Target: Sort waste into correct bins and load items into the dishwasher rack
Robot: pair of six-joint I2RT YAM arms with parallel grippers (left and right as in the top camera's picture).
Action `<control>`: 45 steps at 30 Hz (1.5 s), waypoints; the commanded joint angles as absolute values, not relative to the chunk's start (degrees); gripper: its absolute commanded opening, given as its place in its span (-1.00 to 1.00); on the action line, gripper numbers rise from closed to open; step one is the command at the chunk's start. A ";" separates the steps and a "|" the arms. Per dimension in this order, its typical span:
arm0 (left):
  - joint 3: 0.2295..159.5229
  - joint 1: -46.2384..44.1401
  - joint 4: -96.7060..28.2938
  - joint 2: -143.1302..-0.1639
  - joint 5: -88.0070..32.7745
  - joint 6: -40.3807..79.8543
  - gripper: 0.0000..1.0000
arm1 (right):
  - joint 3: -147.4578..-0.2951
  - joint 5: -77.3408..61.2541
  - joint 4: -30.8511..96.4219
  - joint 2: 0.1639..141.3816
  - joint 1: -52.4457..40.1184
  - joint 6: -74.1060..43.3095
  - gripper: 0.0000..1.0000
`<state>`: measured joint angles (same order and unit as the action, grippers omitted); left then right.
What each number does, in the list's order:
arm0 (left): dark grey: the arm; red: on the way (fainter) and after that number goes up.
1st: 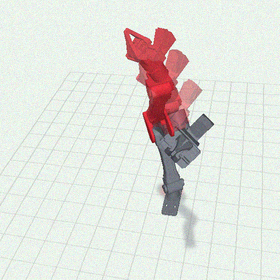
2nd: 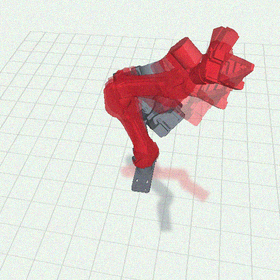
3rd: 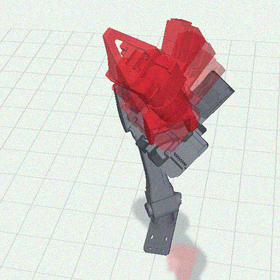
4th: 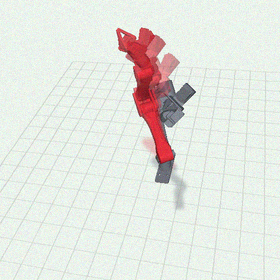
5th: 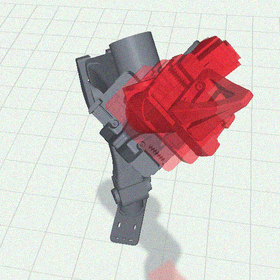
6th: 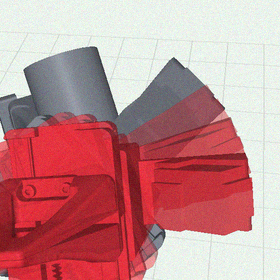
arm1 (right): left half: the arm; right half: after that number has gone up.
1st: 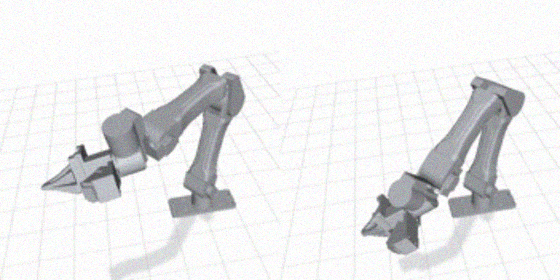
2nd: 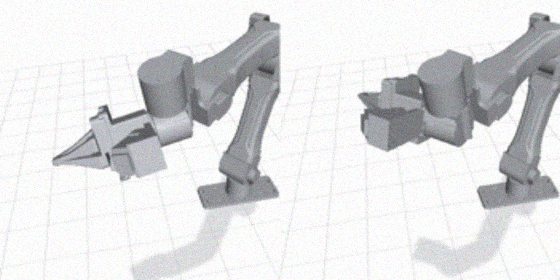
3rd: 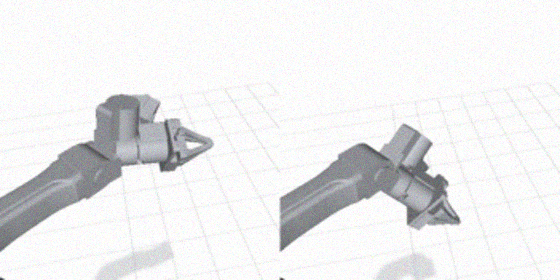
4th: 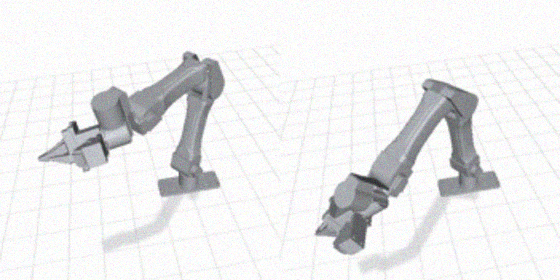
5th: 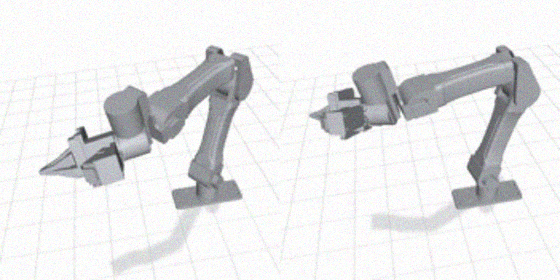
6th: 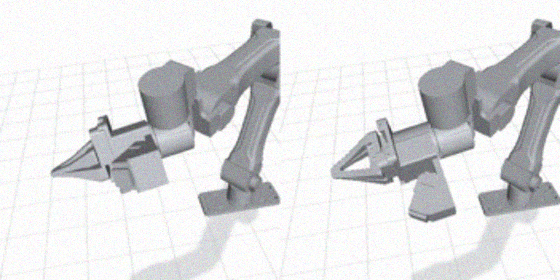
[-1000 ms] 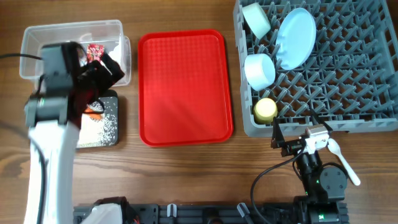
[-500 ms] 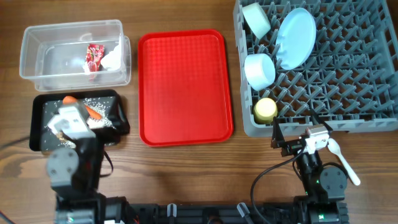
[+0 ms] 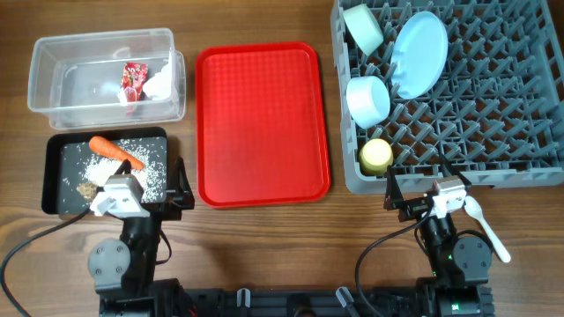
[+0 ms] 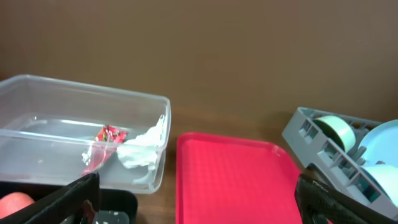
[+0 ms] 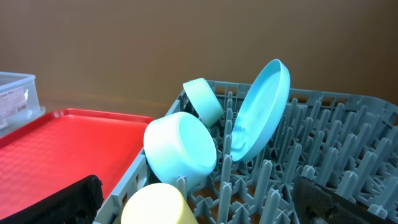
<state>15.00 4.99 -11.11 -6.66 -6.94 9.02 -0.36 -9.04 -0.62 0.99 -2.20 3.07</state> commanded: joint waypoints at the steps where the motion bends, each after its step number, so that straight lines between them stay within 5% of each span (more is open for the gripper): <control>1: 12.93 5.48 -10.92 -3.99 -7.44 7.90 1.00 | -0.30 -10.37 -0.75 0.27 -2.39 2.44 0.99; 23: 0.36 4.23 3.88 -0.16 -3.53 7.90 1.00 | -0.30 -10.37 -0.78 0.27 -2.39 2.44 0.99; 45: 0.32 4.23 -4.10 -0.27 -4.43 7.90 1.00 | -0.30 -10.37 -0.75 0.27 -2.39 2.44 0.99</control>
